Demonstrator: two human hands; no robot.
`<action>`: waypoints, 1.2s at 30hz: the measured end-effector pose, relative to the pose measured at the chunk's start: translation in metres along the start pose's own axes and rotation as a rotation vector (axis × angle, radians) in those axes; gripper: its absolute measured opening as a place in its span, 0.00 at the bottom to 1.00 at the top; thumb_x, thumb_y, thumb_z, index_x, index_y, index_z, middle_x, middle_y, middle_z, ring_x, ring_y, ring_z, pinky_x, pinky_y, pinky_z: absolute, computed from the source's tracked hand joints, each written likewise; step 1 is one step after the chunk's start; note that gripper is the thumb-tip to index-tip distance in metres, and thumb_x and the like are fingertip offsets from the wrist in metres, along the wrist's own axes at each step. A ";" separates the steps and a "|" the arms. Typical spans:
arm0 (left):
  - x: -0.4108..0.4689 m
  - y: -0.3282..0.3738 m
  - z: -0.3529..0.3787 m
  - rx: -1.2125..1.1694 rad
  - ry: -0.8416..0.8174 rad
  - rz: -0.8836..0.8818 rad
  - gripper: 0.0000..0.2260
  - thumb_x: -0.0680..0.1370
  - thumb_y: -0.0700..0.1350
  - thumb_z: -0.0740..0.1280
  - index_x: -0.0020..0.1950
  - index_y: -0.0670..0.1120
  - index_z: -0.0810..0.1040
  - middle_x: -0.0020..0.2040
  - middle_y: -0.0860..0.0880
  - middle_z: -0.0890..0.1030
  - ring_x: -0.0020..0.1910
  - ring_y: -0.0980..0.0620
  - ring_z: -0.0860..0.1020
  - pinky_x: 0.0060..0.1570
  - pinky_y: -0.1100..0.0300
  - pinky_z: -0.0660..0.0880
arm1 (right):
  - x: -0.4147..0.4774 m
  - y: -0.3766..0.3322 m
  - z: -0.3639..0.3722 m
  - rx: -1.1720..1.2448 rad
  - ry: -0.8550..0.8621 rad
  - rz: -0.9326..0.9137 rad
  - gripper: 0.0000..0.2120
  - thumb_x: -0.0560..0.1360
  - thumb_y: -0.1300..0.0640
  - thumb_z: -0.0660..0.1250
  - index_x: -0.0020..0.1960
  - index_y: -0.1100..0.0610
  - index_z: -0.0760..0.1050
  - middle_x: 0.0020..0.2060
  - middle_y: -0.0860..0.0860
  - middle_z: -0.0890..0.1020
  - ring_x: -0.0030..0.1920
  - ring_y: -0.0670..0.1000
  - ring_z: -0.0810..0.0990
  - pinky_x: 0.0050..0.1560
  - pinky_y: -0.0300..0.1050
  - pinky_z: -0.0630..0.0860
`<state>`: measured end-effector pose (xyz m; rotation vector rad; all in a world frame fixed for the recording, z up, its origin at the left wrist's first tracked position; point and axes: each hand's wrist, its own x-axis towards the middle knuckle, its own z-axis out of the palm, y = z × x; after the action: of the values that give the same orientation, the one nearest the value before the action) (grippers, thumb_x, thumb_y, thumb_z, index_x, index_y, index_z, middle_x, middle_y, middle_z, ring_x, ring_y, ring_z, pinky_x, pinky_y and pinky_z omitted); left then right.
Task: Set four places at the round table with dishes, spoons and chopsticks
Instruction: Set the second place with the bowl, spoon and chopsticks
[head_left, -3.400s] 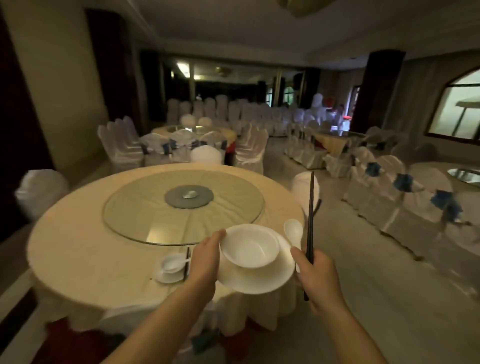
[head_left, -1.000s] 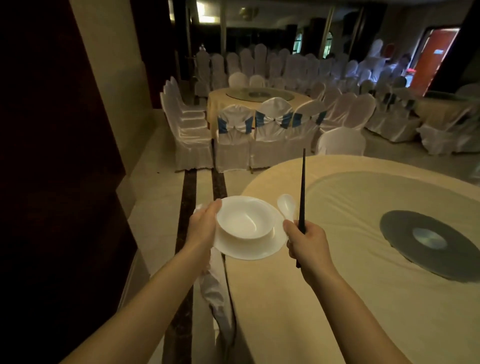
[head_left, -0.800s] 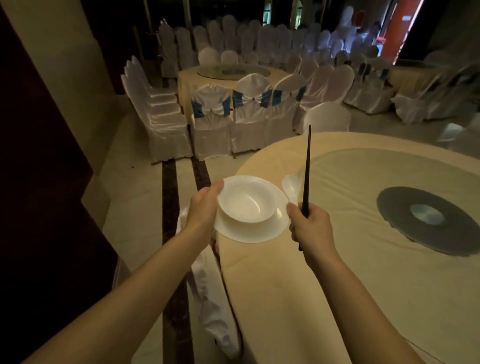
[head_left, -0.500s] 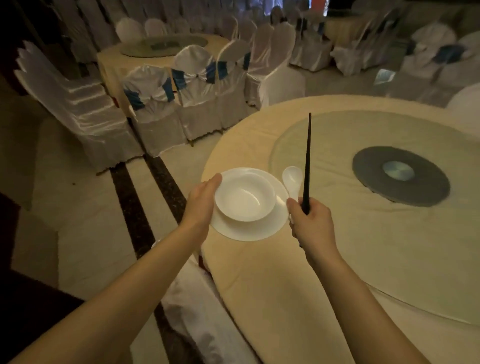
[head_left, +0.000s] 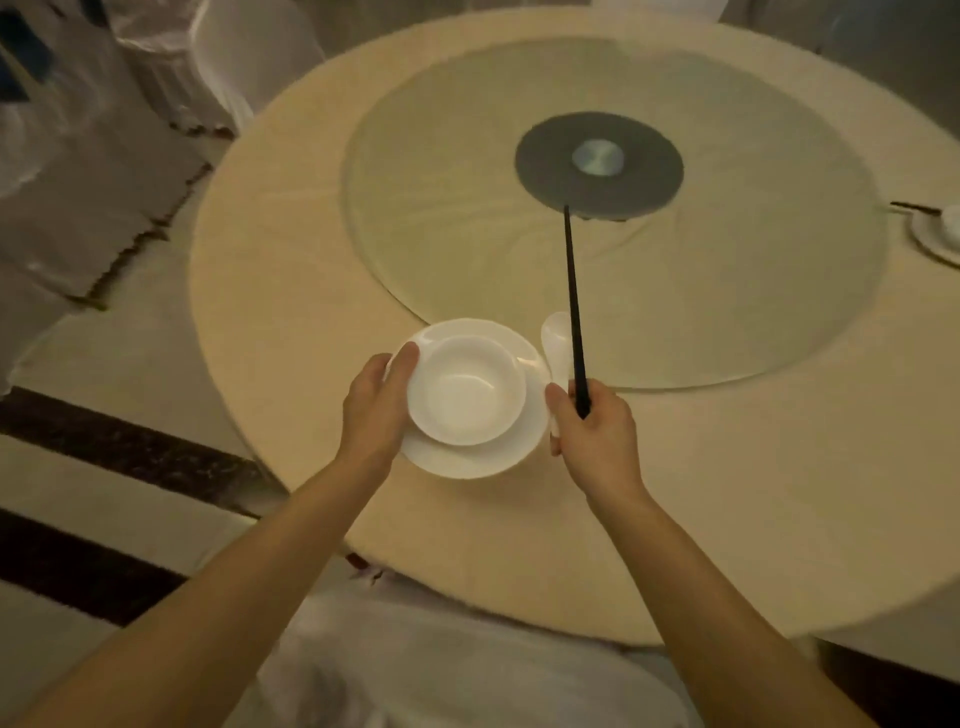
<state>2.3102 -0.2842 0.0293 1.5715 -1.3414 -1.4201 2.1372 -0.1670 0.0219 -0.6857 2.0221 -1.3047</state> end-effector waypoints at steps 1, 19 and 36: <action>0.004 -0.009 0.003 0.014 -0.022 -0.010 0.10 0.80 0.60 0.63 0.49 0.55 0.79 0.50 0.54 0.82 0.48 0.53 0.80 0.45 0.54 0.75 | -0.002 0.010 0.002 -0.008 0.021 0.015 0.13 0.79 0.52 0.66 0.46 0.62 0.74 0.32 0.54 0.78 0.25 0.43 0.75 0.29 0.38 0.75; 0.058 -0.125 0.064 0.429 -0.335 0.019 0.17 0.81 0.60 0.61 0.51 0.47 0.78 0.47 0.51 0.80 0.42 0.57 0.77 0.37 0.66 0.69 | 0.004 0.145 0.011 -0.177 0.140 0.186 0.11 0.80 0.52 0.67 0.43 0.58 0.74 0.29 0.46 0.77 0.29 0.43 0.79 0.40 0.55 0.82; 0.067 -0.126 0.069 0.672 -0.364 0.189 0.18 0.82 0.57 0.59 0.53 0.45 0.79 0.46 0.49 0.82 0.45 0.48 0.79 0.43 0.55 0.73 | 0.011 0.156 -0.015 0.015 0.214 0.221 0.12 0.79 0.49 0.69 0.43 0.57 0.82 0.32 0.56 0.81 0.33 0.50 0.78 0.41 0.48 0.76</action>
<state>2.2722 -0.2985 -0.1239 1.5501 -2.2981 -1.2399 2.1048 -0.1075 -0.1199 -0.3140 2.1834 -1.3054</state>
